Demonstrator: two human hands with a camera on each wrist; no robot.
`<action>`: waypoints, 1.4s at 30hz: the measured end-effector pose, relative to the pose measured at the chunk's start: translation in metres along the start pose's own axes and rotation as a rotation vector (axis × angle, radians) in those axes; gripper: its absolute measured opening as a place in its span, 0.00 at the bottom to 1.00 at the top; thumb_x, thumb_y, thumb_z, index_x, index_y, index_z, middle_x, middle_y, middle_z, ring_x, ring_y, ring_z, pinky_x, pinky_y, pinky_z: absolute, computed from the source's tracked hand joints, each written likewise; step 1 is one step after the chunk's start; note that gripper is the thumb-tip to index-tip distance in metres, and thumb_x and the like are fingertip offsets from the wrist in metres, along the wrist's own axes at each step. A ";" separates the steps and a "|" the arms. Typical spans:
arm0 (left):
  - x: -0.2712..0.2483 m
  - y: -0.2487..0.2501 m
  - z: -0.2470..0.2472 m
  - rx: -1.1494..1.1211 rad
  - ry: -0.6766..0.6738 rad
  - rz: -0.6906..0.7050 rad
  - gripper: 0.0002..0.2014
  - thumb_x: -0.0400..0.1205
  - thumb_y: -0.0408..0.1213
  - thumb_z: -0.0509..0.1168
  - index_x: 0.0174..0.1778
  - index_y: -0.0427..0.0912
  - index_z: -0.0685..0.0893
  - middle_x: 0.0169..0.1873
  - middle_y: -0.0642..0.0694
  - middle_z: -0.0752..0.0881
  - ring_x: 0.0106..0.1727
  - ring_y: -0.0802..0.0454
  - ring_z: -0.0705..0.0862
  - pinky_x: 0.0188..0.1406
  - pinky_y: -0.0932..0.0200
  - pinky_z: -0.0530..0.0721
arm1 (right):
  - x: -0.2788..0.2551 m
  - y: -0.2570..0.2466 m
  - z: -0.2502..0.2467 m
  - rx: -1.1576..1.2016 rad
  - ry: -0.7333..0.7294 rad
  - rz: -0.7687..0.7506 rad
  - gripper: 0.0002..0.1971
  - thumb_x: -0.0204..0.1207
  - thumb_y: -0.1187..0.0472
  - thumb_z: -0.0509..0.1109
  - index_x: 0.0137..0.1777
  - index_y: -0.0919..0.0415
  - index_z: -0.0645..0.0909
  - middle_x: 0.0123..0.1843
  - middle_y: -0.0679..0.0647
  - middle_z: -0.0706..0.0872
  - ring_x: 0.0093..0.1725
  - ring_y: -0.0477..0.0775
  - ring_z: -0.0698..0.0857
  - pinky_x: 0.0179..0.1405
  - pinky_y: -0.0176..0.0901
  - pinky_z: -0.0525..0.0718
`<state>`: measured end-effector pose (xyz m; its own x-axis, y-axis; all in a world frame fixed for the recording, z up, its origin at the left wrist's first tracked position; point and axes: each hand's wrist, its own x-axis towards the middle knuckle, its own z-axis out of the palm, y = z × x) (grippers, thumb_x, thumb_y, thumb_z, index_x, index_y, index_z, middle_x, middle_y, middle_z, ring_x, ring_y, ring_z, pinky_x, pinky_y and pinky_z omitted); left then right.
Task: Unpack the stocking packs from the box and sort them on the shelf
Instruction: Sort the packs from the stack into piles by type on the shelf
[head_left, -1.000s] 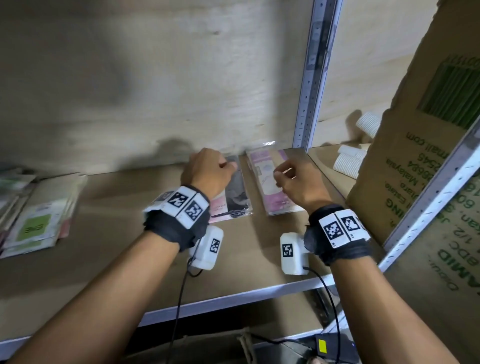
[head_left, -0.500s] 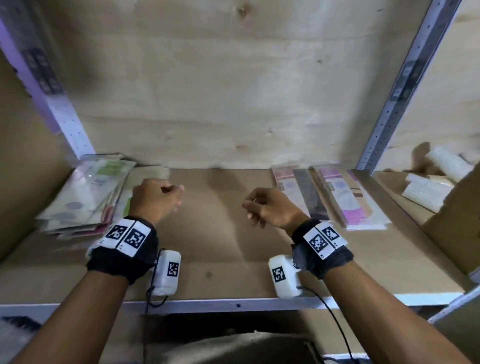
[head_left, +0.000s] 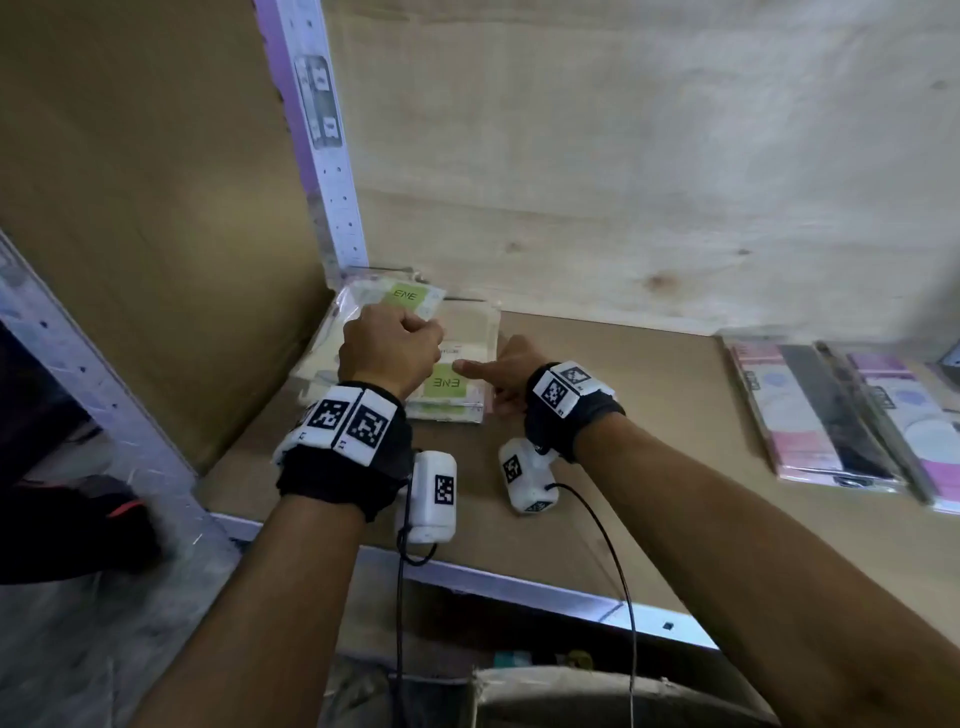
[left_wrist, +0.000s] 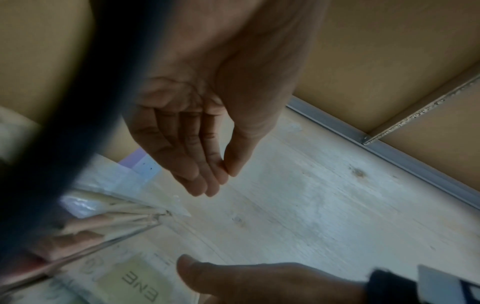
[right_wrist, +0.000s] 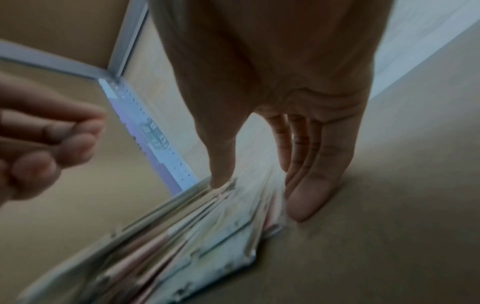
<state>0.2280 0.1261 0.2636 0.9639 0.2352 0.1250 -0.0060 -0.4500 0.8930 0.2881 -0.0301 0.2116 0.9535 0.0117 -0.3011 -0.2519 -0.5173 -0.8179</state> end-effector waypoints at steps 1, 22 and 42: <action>0.001 -0.002 -0.001 -0.002 0.000 -0.005 0.12 0.78 0.42 0.70 0.32 0.39 0.89 0.31 0.42 0.92 0.43 0.37 0.91 0.54 0.38 0.89 | 0.004 -0.001 0.004 -0.026 0.002 -0.019 0.22 0.60 0.44 0.87 0.40 0.58 0.82 0.28 0.52 0.87 0.26 0.56 0.86 0.34 0.56 0.92; -0.044 0.016 0.043 0.545 -0.350 0.303 0.29 0.75 0.34 0.76 0.73 0.53 0.80 0.71 0.40 0.74 0.75 0.40 0.70 0.77 0.46 0.70 | -0.114 0.056 -0.109 0.466 0.020 -0.136 0.15 0.80 0.68 0.71 0.65 0.63 0.78 0.49 0.63 0.87 0.35 0.54 0.83 0.30 0.40 0.73; -0.100 0.078 0.128 -0.150 -0.166 0.644 0.07 0.82 0.42 0.70 0.45 0.43 0.90 0.39 0.46 0.90 0.40 0.47 0.86 0.42 0.55 0.82 | -0.172 0.125 -0.199 0.709 0.112 -0.390 0.13 0.73 0.45 0.77 0.45 0.55 0.87 0.33 0.51 0.75 0.33 0.50 0.71 0.33 0.41 0.69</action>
<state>0.1651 -0.0428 0.2659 0.7840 -0.1804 0.5940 -0.6172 -0.3292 0.7146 0.1258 -0.2670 0.2589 0.9956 -0.0258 0.0898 0.0929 0.1716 -0.9808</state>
